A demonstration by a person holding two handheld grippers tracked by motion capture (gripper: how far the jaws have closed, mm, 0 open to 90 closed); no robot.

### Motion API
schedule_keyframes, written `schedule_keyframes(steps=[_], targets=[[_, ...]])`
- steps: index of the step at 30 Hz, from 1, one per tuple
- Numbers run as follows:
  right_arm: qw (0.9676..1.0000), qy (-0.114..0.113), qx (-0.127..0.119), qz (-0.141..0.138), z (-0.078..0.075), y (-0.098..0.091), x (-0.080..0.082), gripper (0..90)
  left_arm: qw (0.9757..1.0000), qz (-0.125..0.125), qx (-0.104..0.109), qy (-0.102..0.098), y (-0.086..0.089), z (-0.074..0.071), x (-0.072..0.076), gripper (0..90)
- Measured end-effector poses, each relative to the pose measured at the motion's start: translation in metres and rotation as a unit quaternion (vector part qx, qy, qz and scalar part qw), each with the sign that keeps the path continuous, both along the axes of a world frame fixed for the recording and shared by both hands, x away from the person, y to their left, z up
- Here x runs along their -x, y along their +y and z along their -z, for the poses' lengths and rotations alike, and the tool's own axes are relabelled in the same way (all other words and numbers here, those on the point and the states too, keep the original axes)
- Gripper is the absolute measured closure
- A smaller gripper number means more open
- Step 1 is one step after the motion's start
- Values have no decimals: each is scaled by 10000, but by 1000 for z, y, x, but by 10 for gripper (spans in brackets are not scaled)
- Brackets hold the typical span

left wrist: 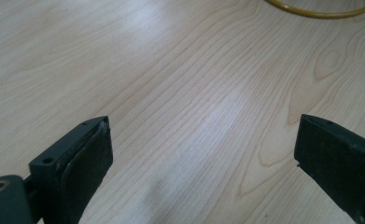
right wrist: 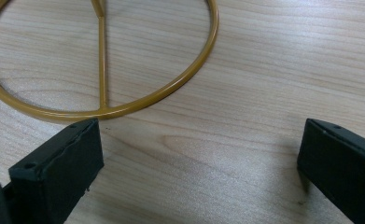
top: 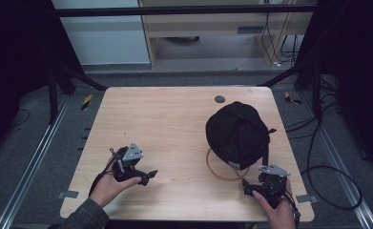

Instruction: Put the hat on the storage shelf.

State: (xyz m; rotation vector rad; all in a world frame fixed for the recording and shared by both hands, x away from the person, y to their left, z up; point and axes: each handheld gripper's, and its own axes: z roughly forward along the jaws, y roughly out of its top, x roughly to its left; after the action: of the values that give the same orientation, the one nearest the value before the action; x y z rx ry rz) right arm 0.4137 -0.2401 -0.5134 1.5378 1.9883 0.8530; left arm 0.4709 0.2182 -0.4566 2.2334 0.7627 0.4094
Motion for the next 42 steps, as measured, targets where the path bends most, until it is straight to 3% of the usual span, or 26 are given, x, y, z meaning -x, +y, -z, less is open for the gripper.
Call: schedule_keyframes(steps=[15, 34, 42], targets=[[10000, 10, -22, 23, 0, 0, 0, 3, 9993, -310, -99, 161, 27, 31, -7, 40], [10000, -1, 0, 4, 0, 0, 0, 4, 9973, -683, -166, 231, 50, 45, -28, 40], [10000, 0, -1, 2, 0, 0, 0, 4, 9962, -834, 76, 230, 54, 51, -34, 20]])
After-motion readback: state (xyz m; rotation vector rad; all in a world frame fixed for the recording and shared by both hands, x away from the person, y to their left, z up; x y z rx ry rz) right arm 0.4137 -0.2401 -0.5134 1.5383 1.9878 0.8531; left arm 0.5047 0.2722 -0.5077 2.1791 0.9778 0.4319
